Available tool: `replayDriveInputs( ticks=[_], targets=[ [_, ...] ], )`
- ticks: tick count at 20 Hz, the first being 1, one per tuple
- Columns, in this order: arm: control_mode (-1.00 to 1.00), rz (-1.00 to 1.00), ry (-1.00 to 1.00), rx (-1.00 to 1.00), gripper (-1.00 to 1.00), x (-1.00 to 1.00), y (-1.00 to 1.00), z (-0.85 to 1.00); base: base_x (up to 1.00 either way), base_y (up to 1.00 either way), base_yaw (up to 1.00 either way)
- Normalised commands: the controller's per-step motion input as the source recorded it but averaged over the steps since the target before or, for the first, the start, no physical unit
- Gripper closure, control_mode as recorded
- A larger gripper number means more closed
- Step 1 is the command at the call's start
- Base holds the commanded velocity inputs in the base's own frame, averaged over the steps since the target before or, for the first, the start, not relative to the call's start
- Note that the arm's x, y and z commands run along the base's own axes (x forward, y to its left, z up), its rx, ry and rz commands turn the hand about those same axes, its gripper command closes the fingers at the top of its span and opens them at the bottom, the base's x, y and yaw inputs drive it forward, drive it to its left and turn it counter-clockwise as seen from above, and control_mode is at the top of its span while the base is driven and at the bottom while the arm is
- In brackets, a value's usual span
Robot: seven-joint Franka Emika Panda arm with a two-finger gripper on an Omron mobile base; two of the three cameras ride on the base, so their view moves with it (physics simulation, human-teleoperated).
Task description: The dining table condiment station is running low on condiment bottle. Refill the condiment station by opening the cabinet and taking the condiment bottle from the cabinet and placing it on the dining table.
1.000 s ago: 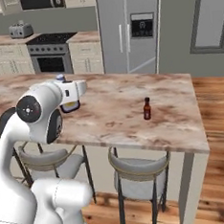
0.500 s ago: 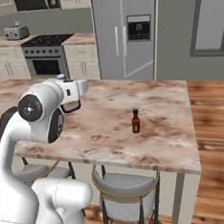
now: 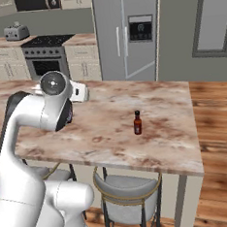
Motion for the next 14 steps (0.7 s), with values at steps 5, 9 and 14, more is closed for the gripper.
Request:
replayDriveInputs(
  ticks=[5, 9, 14],
  targets=[
    [-1.0, 0.35, 0.34, 0.11, 1.0, 0.22, 0.41, -0.52, 0.0, 0.0, 0.0],
    [-1.0, 0.15, -0.15, 0.0, 1.0, 0.37, 0.36, -0.85, 0.0, 0.0, 0.0],
    [-1.0, 0.13, -0.15, 0.0, 1.0, 0.84, 0.3, -0.99, 0.0, 0.0, 0.0]
  ],
)
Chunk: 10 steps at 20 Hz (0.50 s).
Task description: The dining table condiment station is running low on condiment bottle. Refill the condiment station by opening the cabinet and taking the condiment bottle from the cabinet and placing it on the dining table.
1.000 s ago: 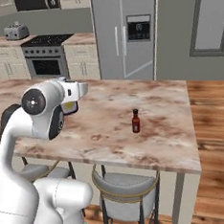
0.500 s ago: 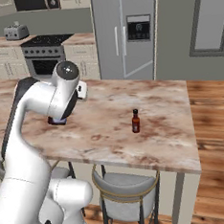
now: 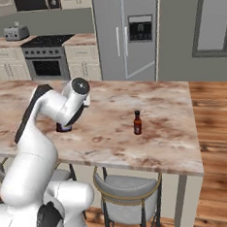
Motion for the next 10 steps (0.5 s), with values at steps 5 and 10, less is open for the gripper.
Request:
replayDriveInputs(
  ticks=[5, 10],
  targets=[
    [-1.0, 0.11, -0.09, 0.0, 1.0, 1.0, 0.24, -0.82, 0.0, 0.0, 0.0],
    [-1.0, 0.07, 0.0, 0.0, 1.0, 0.8, 0.15, -0.23, 0.0, 0.0, 0.0]
  ],
)
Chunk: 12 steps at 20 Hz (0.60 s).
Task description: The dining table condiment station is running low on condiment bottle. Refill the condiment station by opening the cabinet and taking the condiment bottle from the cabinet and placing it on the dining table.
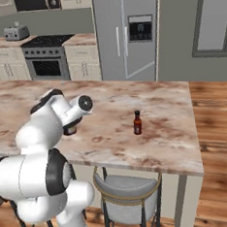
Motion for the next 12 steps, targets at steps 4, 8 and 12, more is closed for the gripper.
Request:
replayDriveInputs(
  ticks=[4, 8, 12],
  targets=[
    [-1.0, 0.09, 0.0, 0.0, 1.0, 0.53, 0.12, -0.1, 0.0, 0.0, 0.0],
    [-1.0, 0.15, -0.02, 0.0, 1.0, 0.39, 0.14, -0.3, 0.0, 0.0, 0.0],
    [-1.0, 0.1, -0.03, 0.0, 1.0, 0.33, 0.18, -0.14, 0.0, 0.0, 0.0]
  ],
)
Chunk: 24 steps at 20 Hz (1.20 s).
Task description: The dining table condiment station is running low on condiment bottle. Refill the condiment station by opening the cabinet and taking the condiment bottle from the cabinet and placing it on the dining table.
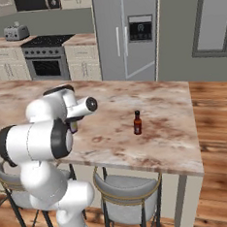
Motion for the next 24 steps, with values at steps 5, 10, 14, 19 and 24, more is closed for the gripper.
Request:
replayDriveInputs(
  ticks=[5, 10, 14, 19, 24],
  targets=[
    [-1.0, 0.01, -0.01, -0.01, 1.0, 0.31, 0.09, -0.05, 0.0, 0.0, 0.0],
    [-1.0, 0.02, -0.08, -0.05, 1.0, 0.04, 0.05, -0.33, 0.0, 0.0, 0.0],
    [-1.0, 0.02, -0.04, 0.0, 1.0, 0.0, 0.0, -0.2, 0.0, 0.0, 0.0],
    [-1.0, 0.02, -0.06, 0.0, 1.0, 0.08, -0.03, -0.08, 0.0, 0.0, 0.0],
    [-1.0, 0.04, -0.04, 0.0, 1.0, 0.0, -0.3, 0.0, 0.0, 0.0, 0.0]
  ],
)
